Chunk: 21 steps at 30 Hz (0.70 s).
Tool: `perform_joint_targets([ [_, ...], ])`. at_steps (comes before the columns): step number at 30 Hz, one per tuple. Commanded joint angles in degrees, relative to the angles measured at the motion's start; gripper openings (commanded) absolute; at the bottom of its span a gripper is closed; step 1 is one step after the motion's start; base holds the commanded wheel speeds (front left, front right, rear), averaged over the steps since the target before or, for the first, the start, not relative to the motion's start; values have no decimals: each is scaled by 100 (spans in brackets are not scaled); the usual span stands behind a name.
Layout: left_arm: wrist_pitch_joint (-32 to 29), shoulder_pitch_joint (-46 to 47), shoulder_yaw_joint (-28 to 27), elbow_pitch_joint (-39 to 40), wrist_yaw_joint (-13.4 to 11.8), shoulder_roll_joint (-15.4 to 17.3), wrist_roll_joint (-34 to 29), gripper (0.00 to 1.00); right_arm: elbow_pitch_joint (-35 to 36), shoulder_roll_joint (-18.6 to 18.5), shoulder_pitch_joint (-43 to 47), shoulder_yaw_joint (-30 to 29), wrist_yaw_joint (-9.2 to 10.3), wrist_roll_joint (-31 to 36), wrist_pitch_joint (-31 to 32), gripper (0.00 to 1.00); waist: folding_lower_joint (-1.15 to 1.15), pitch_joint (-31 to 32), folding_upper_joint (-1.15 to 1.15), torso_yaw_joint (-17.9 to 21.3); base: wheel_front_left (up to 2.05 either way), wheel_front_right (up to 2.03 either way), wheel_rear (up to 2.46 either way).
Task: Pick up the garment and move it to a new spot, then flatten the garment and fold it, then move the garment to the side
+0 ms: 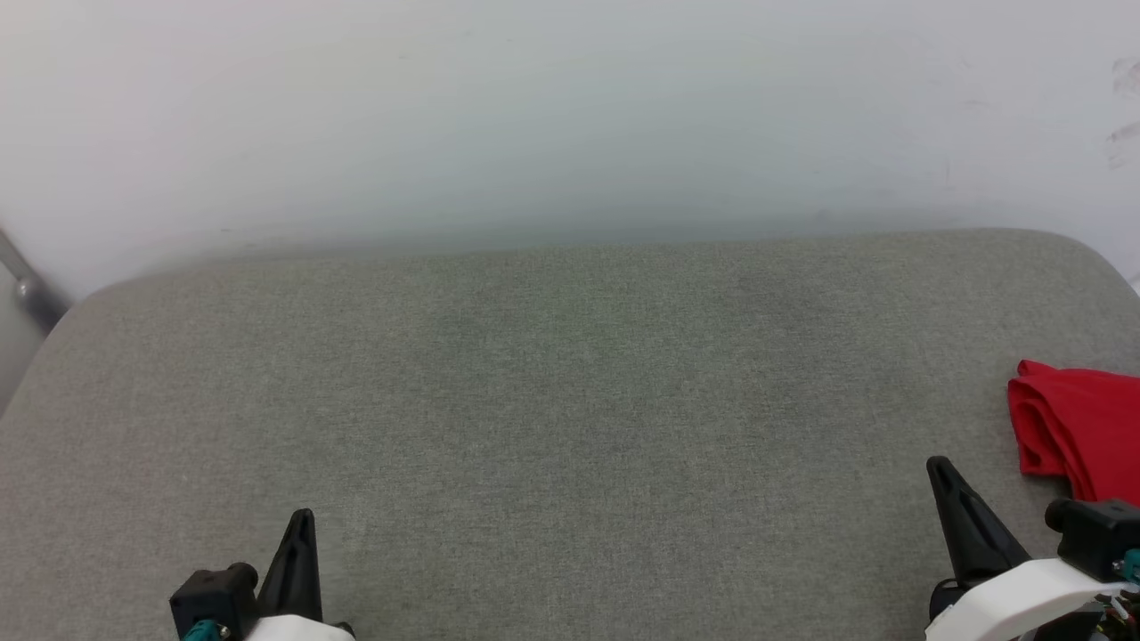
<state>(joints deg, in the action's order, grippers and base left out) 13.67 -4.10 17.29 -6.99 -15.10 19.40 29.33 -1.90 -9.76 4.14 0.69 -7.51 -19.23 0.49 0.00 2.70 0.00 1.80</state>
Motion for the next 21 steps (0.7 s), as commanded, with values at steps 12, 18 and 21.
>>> perform_joint_targets([
  [12, -327, 297, -450, -82, 414, -214, 1181, 0, -138, 108, -272, -154, 1, -1334, 102, 0, 0, -29, 0, -19, 0, 0, 0],
  [18, -464, 370, -607, -152, 581, -326, 1643, 0, -232, 158, -343, -204, 1, -1860, 145, 0, 0, -43, 0, -28, 0, 0, 0],
  [21, -509, 396, -658, -174, 636, -364, 1791, 0, -261, 175, -367, -220, 1, -2030, 158, 0, 0, -48, 0, -31, 0, 0, 0],
])
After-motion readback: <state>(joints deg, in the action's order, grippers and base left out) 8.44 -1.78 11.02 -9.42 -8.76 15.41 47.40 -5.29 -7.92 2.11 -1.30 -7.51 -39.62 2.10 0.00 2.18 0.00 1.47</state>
